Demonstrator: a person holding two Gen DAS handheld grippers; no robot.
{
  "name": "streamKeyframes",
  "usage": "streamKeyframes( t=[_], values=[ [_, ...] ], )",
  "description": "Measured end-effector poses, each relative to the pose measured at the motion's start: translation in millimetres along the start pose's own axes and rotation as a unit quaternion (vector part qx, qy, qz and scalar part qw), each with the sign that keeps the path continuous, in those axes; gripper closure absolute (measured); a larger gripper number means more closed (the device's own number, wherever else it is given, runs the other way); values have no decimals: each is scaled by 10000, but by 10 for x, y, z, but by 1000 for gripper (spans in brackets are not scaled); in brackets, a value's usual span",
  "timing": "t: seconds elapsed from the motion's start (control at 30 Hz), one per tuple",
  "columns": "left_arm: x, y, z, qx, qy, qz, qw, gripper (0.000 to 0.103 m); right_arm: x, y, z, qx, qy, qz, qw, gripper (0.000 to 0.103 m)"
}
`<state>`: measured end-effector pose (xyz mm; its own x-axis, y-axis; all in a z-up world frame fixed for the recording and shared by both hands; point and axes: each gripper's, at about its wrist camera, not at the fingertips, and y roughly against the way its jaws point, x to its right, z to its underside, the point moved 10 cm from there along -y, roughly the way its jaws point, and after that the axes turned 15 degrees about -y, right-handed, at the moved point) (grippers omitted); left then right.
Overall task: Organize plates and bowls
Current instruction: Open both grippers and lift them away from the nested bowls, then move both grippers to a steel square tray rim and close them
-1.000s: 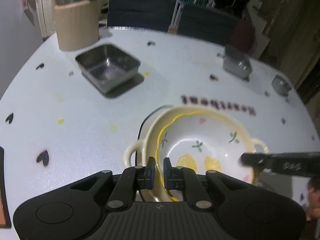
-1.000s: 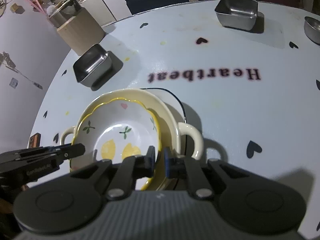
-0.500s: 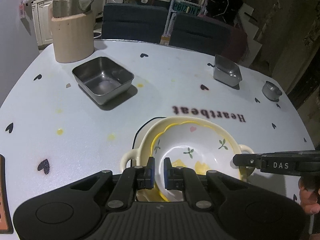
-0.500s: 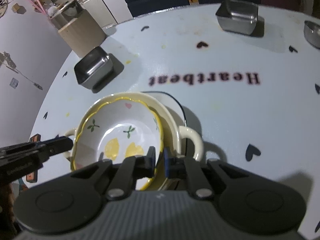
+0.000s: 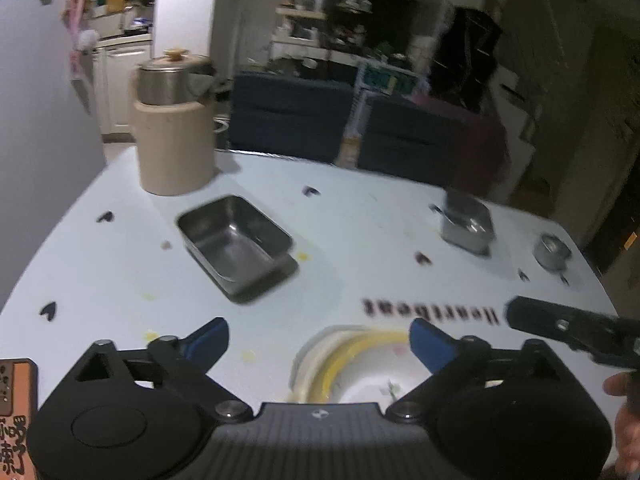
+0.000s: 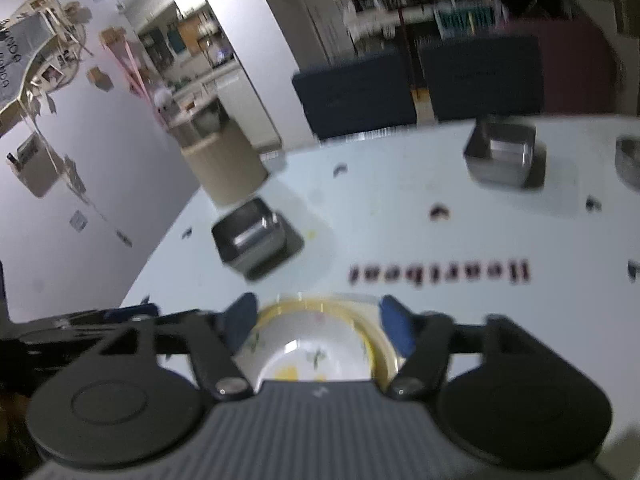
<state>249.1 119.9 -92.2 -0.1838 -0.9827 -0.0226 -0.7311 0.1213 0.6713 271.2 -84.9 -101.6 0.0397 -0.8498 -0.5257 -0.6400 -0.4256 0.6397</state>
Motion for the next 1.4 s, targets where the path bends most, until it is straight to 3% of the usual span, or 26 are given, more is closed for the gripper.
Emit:
streamKeyframes(
  t=[0.1,0.17,0.33,0.5,0.73,0.9,1.07,1.4],
  values=[
    [-205,-83,-109,105,114,-265,9995,0,-71,-89,-112,200,-13,-34,9998,0],
    [-358,-162,-186,235,159,-415,9987,0,-116,-186,-198,272,-38,-73,9996,0],
    [-770,-490,-245,128,121,-986,9950,0,-182,-518,-329,139,-274,-99,9995,0],
    [-1204,-875,-152,-88,356,-1526,9876,0,-225,-981,-320,-301,-704,-48,9971,0],
    [-1386,-1253,-95,-326,486,-1393,9885,0,-394,-1656,-197,-928,-1010,22,9906,0],
    [-1508,-1380,-61,-417,421,-1628,9849,0,-576,-2014,-34,-1287,-707,87,9891,0],
    [-1722,-1424,18,-457,615,-1881,9792,0,-731,-2313,49,-1455,-654,150,9871,0],
    [-1806,-1398,66,-432,882,-1872,9774,0,-683,-2616,212,-1760,-336,566,9822,0]
  ],
)
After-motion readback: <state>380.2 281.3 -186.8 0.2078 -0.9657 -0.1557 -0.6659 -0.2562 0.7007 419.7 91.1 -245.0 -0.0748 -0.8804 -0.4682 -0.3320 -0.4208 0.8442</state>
